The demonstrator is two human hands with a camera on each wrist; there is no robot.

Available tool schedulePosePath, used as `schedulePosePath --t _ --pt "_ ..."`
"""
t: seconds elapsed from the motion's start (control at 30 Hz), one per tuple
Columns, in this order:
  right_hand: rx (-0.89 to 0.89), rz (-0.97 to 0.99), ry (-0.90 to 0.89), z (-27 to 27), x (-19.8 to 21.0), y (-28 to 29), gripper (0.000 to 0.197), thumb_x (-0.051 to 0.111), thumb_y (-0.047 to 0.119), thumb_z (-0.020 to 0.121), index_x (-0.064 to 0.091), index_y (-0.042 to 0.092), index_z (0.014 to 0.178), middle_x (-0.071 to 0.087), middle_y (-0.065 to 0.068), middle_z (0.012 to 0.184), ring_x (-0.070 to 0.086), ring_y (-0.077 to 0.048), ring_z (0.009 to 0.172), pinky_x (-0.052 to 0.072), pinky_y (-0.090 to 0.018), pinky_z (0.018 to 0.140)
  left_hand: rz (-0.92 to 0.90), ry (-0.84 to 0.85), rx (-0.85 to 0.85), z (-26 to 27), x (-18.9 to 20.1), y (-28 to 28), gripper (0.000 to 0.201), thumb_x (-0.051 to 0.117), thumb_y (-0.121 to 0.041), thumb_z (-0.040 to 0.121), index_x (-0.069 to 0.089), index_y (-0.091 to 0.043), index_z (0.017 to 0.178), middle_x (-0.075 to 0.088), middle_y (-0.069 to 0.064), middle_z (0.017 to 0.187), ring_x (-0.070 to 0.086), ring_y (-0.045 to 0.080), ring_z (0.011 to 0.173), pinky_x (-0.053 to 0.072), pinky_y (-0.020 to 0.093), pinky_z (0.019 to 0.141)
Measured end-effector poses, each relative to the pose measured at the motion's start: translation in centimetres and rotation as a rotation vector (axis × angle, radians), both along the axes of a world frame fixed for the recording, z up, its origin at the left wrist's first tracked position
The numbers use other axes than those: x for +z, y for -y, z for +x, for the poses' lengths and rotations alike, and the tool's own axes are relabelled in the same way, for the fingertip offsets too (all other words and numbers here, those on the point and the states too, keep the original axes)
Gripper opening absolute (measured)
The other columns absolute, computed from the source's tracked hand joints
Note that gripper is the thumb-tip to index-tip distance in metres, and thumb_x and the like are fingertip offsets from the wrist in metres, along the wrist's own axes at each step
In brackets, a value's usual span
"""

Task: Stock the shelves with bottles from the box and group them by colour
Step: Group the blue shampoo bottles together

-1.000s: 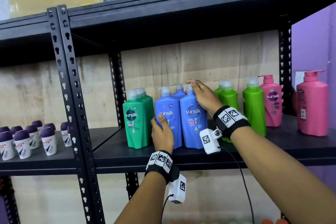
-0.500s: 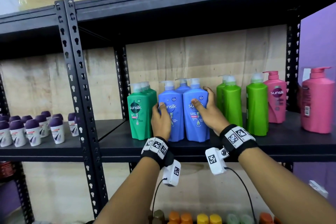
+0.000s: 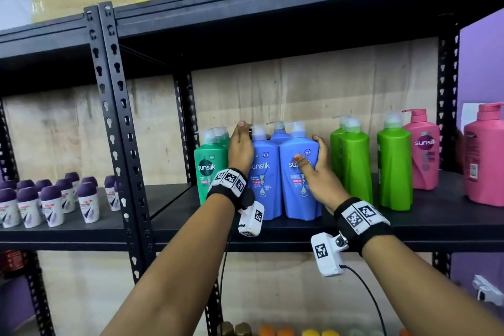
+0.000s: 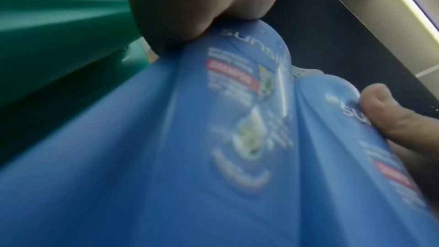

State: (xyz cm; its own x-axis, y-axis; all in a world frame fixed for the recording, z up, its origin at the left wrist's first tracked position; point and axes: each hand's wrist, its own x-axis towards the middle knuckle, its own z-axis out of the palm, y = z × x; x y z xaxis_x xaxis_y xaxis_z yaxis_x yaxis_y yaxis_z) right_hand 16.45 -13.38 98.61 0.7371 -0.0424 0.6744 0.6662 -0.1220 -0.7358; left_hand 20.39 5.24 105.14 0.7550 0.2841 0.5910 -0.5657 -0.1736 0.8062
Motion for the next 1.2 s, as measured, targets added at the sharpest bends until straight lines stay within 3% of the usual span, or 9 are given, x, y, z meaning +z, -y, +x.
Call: schedulePosePath --t 0.07,0.27,0.5,0.6,0.7,0.87,1.03,1.13,1.2 --pt "-0.009 0.002 0.0 0.2 -0.1 0.0 0.061 0.055 0.031 0.102 0.021 0.027 0.152 0.051 -0.004 0.141 0.058 -0.019 0.122 0.052 -0.036 0.099 0.002 0.033 0.042 0.1 -0.2 0.0 0.057 0.03 -0.05 0.108 0.05 -0.013 0.147 0.052 0.004 0.149 0.045 0.018 0.14 0.026 0.021 0.109" --pt "-0.021 0.003 0.011 0.9 -0.6 0.0 0.062 0.056 0.037 0.101 0.021 0.032 0.152 0.051 -0.004 0.141 0.058 -0.019 0.123 0.05 -0.04 0.103 0.035 0.061 0.111 0.3 -0.2 -0.2 0.051 0.032 -0.044 0.109 0.058 -0.009 0.136 0.062 0.002 0.13 0.053 0.012 0.117 0.03 0.018 0.096" --pt "-0.02 -0.007 -0.009 1.2 -0.7 0.0 0.069 0.056 0.043 0.1 0.014 0.036 0.155 0.043 0.009 0.147 0.052 -0.008 0.125 0.046 -0.019 0.095 0.026 0.037 0.098 0.3 -0.2 -0.2 0.054 0.031 -0.045 0.109 0.052 -0.01 0.144 0.055 0.009 0.146 0.049 0.023 0.136 0.029 0.02 0.104" --pt "-0.02 0.004 -0.063 1.3 -0.4 -0.2 0.078 0.056 0.045 0.1 0.008 0.027 0.159 0.036 0.002 0.156 0.044 -0.013 0.137 0.042 -0.034 0.112 0.012 0.024 0.092 0.1 -0.2 -0.3 0.056 0.029 -0.047 0.109 0.046 -0.013 0.15 0.047 0.005 0.154 0.041 0.019 0.143 0.024 0.019 0.109" --pt "0.014 0.027 -0.146 1.7 0.1 -0.5 0.068 0.057 0.044 0.099 0.023 0.019 0.152 0.053 -0.007 0.142 0.059 -0.021 0.124 0.049 -0.046 0.106 -0.008 0.05 0.127 -0.2 -0.2 -0.5 0.056 0.028 -0.046 0.109 0.048 -0.013 0.149 0.048 0.004 0.154 0.042 0.017 0.142 0.025 0.019 0.11" --pt "-0.041 -0.073 -0.241 3.1 1.8 -1.6 0.068 0.061 0.04 0.099 0.026 0.011 0.15 0.05 -0.012 0.143 0.054 -0.027 0.128 0.046 -0.047 0.108 0.016 0.061 0.17 -1.1 0.0 -0.8 0.051 0.025 -0.047 0.109 0.065 -0.017 0.114 0.063 -0.002 0.113 0.057 0.02 0.117 0.031 0.018 0.09" --pt "-0.119 -0.147 -0.351 4.6 2.7 -2.9 0.08 0.062 0.05 0.095 0.022 0.012 0.154 0.04 -0.017 0.149 0.046 -0.034 0.135 0.04 -0.048 0.112 0.071 0.068 0.189 -1.9 -0.1 -1.2 0.071 0.02 -0.063 0.103 0.057 -0.015 0.14 0.058 0.009 0.142 0.053 0.023 0.129 0.03 0.024 0.102" --pt "-0.144 -0.159 -0.392 5.4 2.9 -3.3 0.082 0.061 0.052 0.095 0.019 0.014 0.155 0.038 -0.017 0.15 0.045 -0.036 0.134 0.04 -0.048 0.112 0.1 0.078 0.178 -2.1 -0.1 -1.1 0.07 0.022 -0.067 0.101 0.065 -0.016 0.121 0.065 0.006 0.12 0.053 0.016 0.105 0.03 0.024 0.092" --pt "-0.122 -0.147 -0.4 6.0 2.9 -3.4 0.083 0.062 0.053 0.094 0.019 0.014 0.155 0.039 -0.017 0.149 0.046 -0.036 0.134 0.041 -0.049 0.111 0.118 0.071 0.147 -2.0 -0.3 -1.0 0.067 0.023 -0.068 0.101 0.066 -0.018 0.112 0.066 0.01 0.119 0.056 0.019 0.107 0.03 0.024 0.091"
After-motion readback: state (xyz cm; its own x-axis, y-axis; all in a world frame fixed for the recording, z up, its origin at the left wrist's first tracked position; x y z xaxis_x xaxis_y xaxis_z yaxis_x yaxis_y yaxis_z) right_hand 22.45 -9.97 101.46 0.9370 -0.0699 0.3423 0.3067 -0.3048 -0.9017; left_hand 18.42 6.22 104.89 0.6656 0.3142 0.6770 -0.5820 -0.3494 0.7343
